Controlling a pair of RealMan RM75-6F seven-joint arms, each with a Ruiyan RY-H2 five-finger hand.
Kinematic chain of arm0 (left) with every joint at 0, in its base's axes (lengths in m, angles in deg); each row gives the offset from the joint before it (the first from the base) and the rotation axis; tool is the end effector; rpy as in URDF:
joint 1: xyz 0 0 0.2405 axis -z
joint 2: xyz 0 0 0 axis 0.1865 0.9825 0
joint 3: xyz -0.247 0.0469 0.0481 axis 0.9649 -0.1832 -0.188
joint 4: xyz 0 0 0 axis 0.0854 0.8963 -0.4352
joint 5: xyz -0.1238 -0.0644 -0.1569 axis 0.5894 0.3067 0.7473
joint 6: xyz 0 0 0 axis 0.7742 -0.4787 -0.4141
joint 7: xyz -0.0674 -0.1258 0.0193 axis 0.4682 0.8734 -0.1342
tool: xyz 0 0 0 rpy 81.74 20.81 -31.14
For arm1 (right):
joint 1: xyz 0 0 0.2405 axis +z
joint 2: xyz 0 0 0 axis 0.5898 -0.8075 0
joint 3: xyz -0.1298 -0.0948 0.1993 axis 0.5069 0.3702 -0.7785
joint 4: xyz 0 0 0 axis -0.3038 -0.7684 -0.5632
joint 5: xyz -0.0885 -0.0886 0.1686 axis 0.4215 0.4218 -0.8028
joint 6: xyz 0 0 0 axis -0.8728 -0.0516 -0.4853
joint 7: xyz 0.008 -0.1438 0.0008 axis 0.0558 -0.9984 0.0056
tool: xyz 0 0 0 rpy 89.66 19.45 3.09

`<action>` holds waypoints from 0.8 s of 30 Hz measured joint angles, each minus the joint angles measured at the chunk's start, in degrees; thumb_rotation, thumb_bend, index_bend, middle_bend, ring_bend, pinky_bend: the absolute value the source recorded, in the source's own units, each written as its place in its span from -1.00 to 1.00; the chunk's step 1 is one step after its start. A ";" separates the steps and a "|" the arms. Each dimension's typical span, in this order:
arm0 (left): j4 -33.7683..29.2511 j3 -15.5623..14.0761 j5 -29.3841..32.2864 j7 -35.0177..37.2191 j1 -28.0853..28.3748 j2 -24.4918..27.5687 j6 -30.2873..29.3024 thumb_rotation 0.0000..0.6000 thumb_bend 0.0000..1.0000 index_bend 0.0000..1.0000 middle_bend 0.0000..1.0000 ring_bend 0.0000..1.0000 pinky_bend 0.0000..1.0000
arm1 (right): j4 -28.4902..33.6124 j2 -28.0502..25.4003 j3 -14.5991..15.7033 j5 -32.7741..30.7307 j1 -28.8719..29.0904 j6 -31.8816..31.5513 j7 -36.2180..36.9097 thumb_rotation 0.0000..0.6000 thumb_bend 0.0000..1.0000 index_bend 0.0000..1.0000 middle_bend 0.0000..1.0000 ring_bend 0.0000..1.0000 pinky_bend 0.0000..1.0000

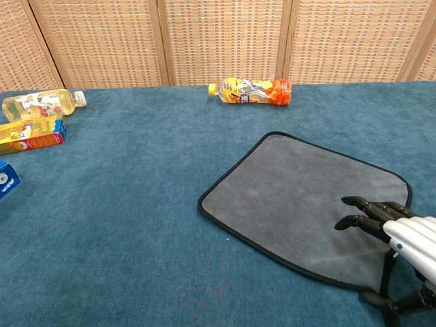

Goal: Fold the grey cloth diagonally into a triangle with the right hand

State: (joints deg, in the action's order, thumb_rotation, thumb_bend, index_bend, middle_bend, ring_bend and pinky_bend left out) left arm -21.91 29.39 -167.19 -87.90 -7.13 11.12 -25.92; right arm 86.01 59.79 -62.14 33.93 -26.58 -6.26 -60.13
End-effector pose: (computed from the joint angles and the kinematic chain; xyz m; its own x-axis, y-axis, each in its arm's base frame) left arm -0.3080 0.1749 0.1500 0.3941 -0.0707 0.9163 0.9180 -0.0171 -0.3962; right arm -0.2359 -0.1716 -0.0551 0.3804 -0.2564 0.8886 -0.9153 -0.2416 0.3222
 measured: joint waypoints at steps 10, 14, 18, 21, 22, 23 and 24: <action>0.01 -0.12 -0.41 0.01 0.02 -0.08 -0.15 1.00 -0.71 -1.00 -1.00 -1.00 -1.00 | -0.15 -0.23 -0.02 0.09 -0.06 -1.10 0.17 1.00 -0.05 -0.64 -1.00 -1.00 -1.00; 0.02 -0.16 -0.48 0.05 0.01 -0.12 -0.19 1.00 -0.71 -1.00 -1.00 -1.00 -1.00 | -0.27 -0.30 -0.01 0.17 -0.08 -1.53 0.17 1.00 0.08 -0.64 -1.00 -1.00 -1.00; 0.07 -0.13 -0.53 0.19 -0.02 -0.14 -0.33 1.00 -0.71 -1.00 -1.00 -1.00 -1.00 | -0.24 -0.42 0.07 0.55 -0.09 -2.16 0.57 1.00 0.19 -0.64 -1.00 -1.00 -1.00; 0.10 -0.16 -0.56 0.16 -0.02 -0.16 -0.32 1.00 -0.71 -1.00 -1.00 -1.00 -1.00 | -0.21 -0.52 0.17 0.83 -0.06 -2.46 1.18 1.00 0.26 -0.64 -1.00 -1.00 -1.00; 0.10 -0.16 -0.60 0.18 -0.02 -0.16 -0.34 1.00 -0.71 -1.00 -1.00 -1.00 -1.00 | -0.21 -0.56 0.20 0.88 -0.03 -2.49 1.18 1.00 0.27 -0.64 -1.00 -1.00 -1.00; 0.09 -0.16 -0.62 0.19 -0.02 -0.16 -0.38 1.00 -0.71 -1.00 -1.00 -1.00 -1.00 | -0.23 -0.60 0.25 0.94 0.00 -2.52 1.09 1.00 0.27 -0.64 -1.00 -1.00 -1.00; 0.08 -0.16 -0.63 0.20 -0.02 -0.16 -0.37 1.00 -0.71 -1.00 -1.00 -1.00 -1.00 | -0.20 -0.65 0.32 0.96 0.02 -2.51 1.05 1.00 0.27 -0.64 -1.00 -1.00 -1.00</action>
State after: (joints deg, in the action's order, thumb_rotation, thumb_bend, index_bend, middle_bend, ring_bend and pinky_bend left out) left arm -21.84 29.23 -167.82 -87.71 -7.15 10.97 -26.30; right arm 85.81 59.14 -61.83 34.88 -26.55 -8.77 -59.08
